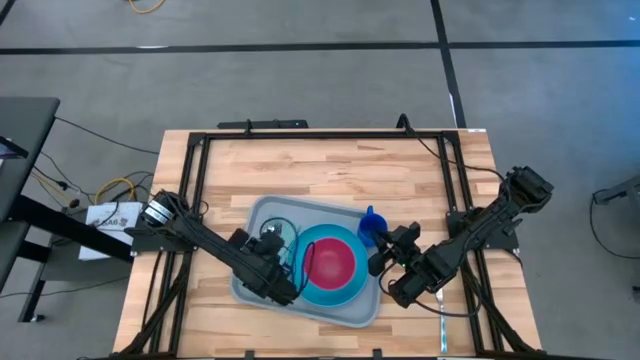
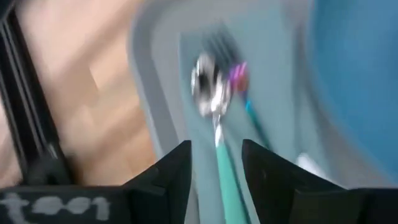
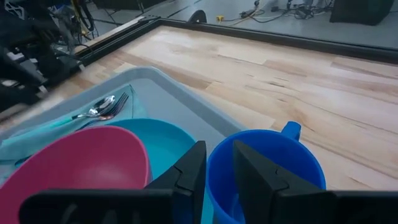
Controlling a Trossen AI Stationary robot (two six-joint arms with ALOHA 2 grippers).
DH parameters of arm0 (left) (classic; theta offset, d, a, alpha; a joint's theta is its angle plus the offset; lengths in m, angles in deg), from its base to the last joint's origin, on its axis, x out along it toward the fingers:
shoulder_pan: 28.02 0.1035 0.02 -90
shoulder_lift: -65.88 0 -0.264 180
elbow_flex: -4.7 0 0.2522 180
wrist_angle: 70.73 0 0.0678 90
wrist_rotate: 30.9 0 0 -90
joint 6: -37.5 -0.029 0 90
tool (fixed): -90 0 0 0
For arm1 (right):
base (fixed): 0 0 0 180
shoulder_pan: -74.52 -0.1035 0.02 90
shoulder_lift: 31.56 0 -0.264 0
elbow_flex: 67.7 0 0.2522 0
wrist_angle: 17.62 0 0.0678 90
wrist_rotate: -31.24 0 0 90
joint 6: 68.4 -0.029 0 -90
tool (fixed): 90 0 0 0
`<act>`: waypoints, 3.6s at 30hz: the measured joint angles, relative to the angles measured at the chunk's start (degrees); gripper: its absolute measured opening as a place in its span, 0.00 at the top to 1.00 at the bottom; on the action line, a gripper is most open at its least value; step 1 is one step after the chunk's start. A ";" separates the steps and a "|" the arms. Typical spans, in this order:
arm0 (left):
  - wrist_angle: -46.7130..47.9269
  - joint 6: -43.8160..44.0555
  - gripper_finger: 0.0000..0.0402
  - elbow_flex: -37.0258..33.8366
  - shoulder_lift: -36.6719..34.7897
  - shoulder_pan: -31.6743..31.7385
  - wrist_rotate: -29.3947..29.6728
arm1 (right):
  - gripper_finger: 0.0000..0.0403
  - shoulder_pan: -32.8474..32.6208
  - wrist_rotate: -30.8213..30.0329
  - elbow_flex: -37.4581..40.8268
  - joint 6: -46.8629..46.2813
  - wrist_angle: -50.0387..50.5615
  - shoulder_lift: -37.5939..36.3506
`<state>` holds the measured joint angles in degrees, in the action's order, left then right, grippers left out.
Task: Set up tray
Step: Put the white and blue knife on top of the green napkin to the right of the blue and purple fork
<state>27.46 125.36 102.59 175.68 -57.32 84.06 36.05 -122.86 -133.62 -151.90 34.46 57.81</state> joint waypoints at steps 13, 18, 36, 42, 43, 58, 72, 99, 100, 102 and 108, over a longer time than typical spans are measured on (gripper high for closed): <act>5.67 -11.94 0.67 3.67 -2.31 0.59 22.71 | 0.82 -1.22 16.67 -1.55 -2.26 -0.10 0.00; 5.61 -12.28 0.67 -0.67 -4.73 0.42 25.42 | 0.82 -3.96 25.32 -2.67 -9.52 7.53 -0.71; 5.58 -0.65 0.67 -8.01 -7.19 -0.99 32.75 | 0.82 -11.76 69.12 -10.23 -37.91 21.31 0.00; 5.59 -0.23 0.67 -8.49 -7.19 -1.82 32.86 | 0.82 -18.50 70.44 -10.16 -49.07 21.99 1.70; 5.58 -0.02 0.67 -8.49 -7.19 -2.02 33.01 | 0.82 -18.98 70.84 -10.17 -49.21 21.96 2.19; 5.43 1.90 0.67 -8.49 -7.17 -3.89 32.25 | 0.82 -19.22 79.12 -10.14 -46.92 19.16 15.09; 4.39 1.92 0.67 -8.49 -7.13 -4.21 30.42 | 0.82 -20.02 74.86 -7.74 -46.33 12.55 17.32; 5.14 0.45 0.67 -8.47 -7.10 -10.34 28.96 | 1.00 -15.59 29.48 -22.15 -42.48 38.65 17.68; 5.15 0.65 0.67 -8.47 -7.10 -10.66 28.33 | 1.00 -15.22 27.00 -23.05 -43.55 40.76 17.68; 5.28 1.29 0.67 -8.47 -7.10 -11.38 27.53 | 1.00 -14.26 24.79 -24.43 -43.94 43.16 17.68; 5.56 2.39 0.67 -8.47 -7.10 -13.33 24.46 | 1.00 -10.86 36.03 -25.05 -26.33 42.03 17.84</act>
<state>33.02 127.74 94.12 168.58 -70.65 108.53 25.18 -86.83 -158.67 -178.24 76.50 75.65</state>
